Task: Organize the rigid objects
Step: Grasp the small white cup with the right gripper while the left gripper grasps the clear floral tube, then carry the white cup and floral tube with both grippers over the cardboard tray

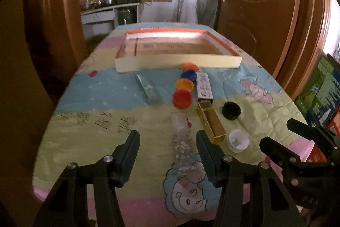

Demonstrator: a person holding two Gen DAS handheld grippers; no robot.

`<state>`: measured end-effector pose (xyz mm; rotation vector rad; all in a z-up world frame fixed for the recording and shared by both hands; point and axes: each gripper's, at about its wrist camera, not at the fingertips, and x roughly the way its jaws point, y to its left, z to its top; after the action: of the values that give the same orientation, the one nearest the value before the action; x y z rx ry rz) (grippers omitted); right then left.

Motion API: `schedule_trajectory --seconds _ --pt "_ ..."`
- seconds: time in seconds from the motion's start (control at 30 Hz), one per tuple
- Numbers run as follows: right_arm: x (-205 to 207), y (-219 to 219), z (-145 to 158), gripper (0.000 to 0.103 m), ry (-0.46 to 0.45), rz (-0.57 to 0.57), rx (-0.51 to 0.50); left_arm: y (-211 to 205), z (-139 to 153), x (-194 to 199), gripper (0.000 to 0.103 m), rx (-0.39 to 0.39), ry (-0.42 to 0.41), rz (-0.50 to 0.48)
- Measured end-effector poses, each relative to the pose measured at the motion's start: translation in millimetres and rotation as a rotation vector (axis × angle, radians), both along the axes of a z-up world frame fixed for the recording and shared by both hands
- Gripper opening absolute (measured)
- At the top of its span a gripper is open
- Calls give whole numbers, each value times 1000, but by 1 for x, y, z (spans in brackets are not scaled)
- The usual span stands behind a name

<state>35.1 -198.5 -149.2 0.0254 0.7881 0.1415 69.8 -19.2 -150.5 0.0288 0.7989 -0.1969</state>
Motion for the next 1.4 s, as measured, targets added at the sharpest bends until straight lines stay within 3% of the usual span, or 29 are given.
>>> schedule_trajectory --seconds 0.17,0.33,0.43,0.47,0.67,0.73,0.8,0.87,1.4 --pt "2 5 -10 82 21 41 -3 -6 -15 11 55 -9 43 -34" --pt "3 17 -19 82 38 102 -9 -4 -22 19 43 -11 53 -35" --pt "7 25 -23 82 39 118 -30 0 -22 20 30 -15 39 -28" --pt "9 27 -24 82 39 118 -37 1 -22 21 21 -7 34 -20" --pt "23 37 -29 81 23 112 -40 8 -21 22 20 -43 43 -23" --pt "25 39 -29 74 12 113 -51 7 -22 22 20 -40 41 -24" --pt "24 41 -27 44 3 126 -48 7 -22 21 20 -39 38 -26" --pt "24 45 -25 31 -5 129 -78 8 -22 21 20 -48 38 -25" --pt "12 34 -7 30 -51 133 -6 17 -5 18 20 -87 19 -7"
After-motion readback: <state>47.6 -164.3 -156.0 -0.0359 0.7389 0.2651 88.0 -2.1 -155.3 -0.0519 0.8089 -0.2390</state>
